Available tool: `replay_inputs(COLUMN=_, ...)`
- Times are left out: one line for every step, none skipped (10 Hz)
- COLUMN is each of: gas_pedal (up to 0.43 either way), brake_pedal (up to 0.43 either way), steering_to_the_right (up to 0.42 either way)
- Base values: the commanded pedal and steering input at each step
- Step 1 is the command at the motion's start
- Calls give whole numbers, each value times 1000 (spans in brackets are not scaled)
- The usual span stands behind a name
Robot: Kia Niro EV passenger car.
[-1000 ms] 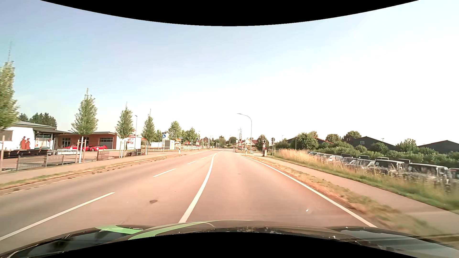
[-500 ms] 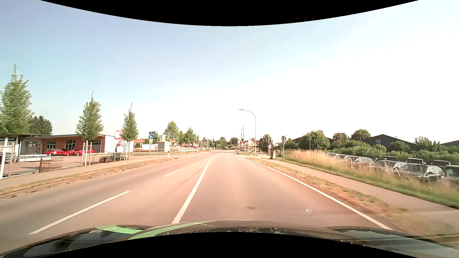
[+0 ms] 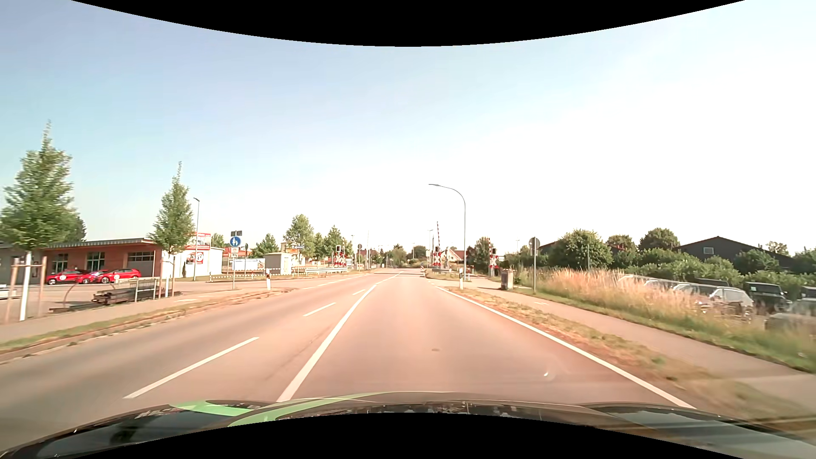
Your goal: Follow the waypoints while adhering to traffic rules and regulations
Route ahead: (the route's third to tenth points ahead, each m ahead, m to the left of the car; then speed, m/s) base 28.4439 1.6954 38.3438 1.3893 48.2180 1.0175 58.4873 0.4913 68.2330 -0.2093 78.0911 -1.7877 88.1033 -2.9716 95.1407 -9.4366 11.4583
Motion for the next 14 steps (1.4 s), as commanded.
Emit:
replay_inputs(gas_pedal=47, brake_pedal=0, steering_to_the_right=-4)
replay_inputs(gas_pedal=47, brake_pedal=0, steering_to_the_right=-4)
replay_inputs(gas_pedal=47, brake_pedal=0, steering_to_the_right=-4)
replay_inputs(gas_pedal=47, brake_pedal=0, steering_to_the_right=-4)
replay_inputs(gas_pedal=39, brake_pedal=0, steering_to_the_right=-4)
replay_inputs(gas_pedal=28, brake_pedal=0, steering_to_the_right=-4)
replay_inputs(gas_pedal=8, brake_pedal=0, steering_to_the_right=-4)
replay_inputs(gas_pedal=0, brake_pedal=0, steering_to_the_right=-5)
replay_inputs(gas_pedal=0, brake_pedal=0, steering_to_the_right=-5)
replay_inputs(gas_pedal=0, brake_pedal=0, steering_to_the_right=-5)
replay_inputs(gas_pedal=0, brake_pedal=0, steering_to_the_right=-4)
replay_inputs(gas_pedal=0, brake_pedal=0, steering_to_the_right=-4)
replay_inputs(gas_pedal=0, brake_pedal=0, steering_to_the_right=-4)
replay_inputs(gas_pedal=0, brake_pedal=0, steering_to_the_right=-4)
